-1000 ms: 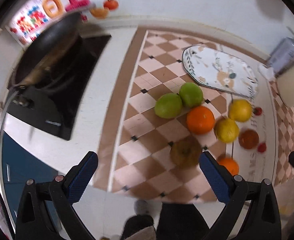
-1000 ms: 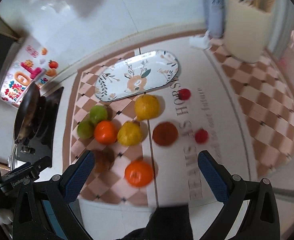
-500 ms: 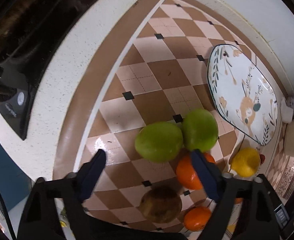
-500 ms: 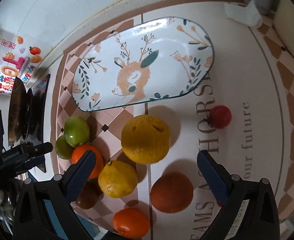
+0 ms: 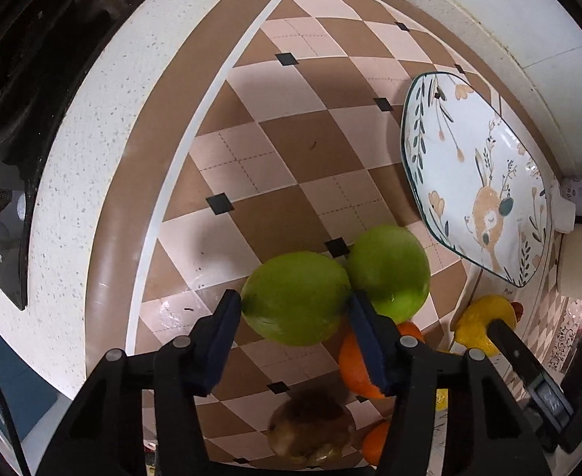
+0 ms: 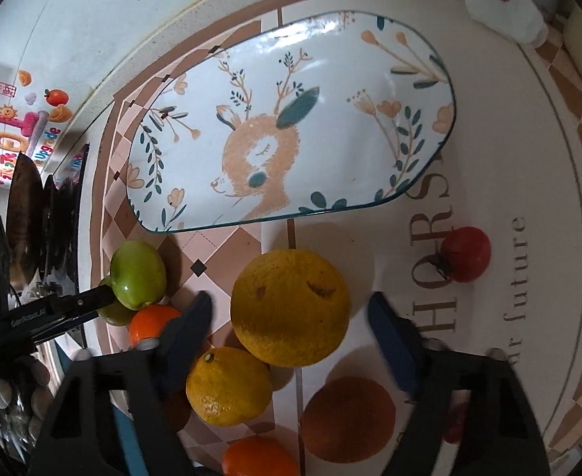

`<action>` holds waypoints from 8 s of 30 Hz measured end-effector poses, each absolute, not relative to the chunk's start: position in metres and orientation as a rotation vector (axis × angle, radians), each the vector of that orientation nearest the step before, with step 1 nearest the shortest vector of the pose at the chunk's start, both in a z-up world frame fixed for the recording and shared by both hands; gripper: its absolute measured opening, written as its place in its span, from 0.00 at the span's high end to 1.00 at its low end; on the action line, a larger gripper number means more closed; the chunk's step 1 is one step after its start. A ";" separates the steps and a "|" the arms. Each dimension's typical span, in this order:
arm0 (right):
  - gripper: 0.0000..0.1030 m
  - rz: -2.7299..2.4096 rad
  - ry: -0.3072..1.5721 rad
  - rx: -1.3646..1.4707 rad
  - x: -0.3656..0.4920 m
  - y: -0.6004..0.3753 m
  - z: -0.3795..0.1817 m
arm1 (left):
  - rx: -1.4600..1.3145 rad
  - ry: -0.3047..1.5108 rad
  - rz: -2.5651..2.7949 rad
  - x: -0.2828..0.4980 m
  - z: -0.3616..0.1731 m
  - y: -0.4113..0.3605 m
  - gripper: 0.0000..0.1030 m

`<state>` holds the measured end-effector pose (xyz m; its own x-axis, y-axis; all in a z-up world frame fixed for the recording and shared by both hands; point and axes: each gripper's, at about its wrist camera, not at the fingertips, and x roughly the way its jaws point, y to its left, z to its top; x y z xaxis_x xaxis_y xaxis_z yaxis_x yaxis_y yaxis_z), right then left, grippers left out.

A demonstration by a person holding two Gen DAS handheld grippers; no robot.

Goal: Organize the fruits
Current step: 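Grasp the green apple with the left tool while the right tool grasps the large lemon, then place the green apple on the deer plate with the left tool while the right tool places the lemon, then lift both tools away from the plate, then grasp the brown pear with the left tool while the right tool grasps an orange, then place the brown pear on the plate with the left tool while the right tool places the orange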

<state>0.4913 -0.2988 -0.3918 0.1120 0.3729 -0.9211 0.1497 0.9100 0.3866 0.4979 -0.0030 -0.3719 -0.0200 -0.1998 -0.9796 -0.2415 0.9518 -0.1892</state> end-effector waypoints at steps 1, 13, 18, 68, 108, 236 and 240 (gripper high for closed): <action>0.33 0.170 1.469 0.432 0.492 -0.298 -0.394 | -0.345 1.598 0.028 0.496 -0.370 -0.002 0.52; 0.36 0.164 1.492 0.445 0.500 -0.296 -0.402 | -0.191 1.572 -0.005 0.511 -0.363 -0.007 0.51; 0.36 0.149 1.502 0.440 0.502 -0.292 -0.406 | -0.150 1.625 -0.013 0.520 -0.379 -0.004 0.45; 0.37 0.200 1.410 0.142 0.638 -0.286 -0.384 | -0.199 1.632 -0.186 0.651 -0.369 -0.125 0.45; 0.16 0.050 1.325 0.199 0.556 -0.305 -0.301 | 0.100 1.276 -0.049 0.549 -0.268 -0.118 0.24; 0.36 0.229 1.394 0.377 0.575 -0.299 -0.358 | -0.035 1.578 -0.168 0.598 -0.328 -0.112 0.38; 0.36 0.257 1.443 0.312 0.592 -0.281 -0.374 | -0.086 1.651 -0.163 0.611 -0.349 -0.111 0.38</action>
<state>0.5915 -0.2812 -0.3740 0.1128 0.3569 -0.9273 0.0154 0.9325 0.3608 0.6114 -0.1108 -0.3489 -0.0871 -0.1541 -0.9842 0.0416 0.9865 -0.1582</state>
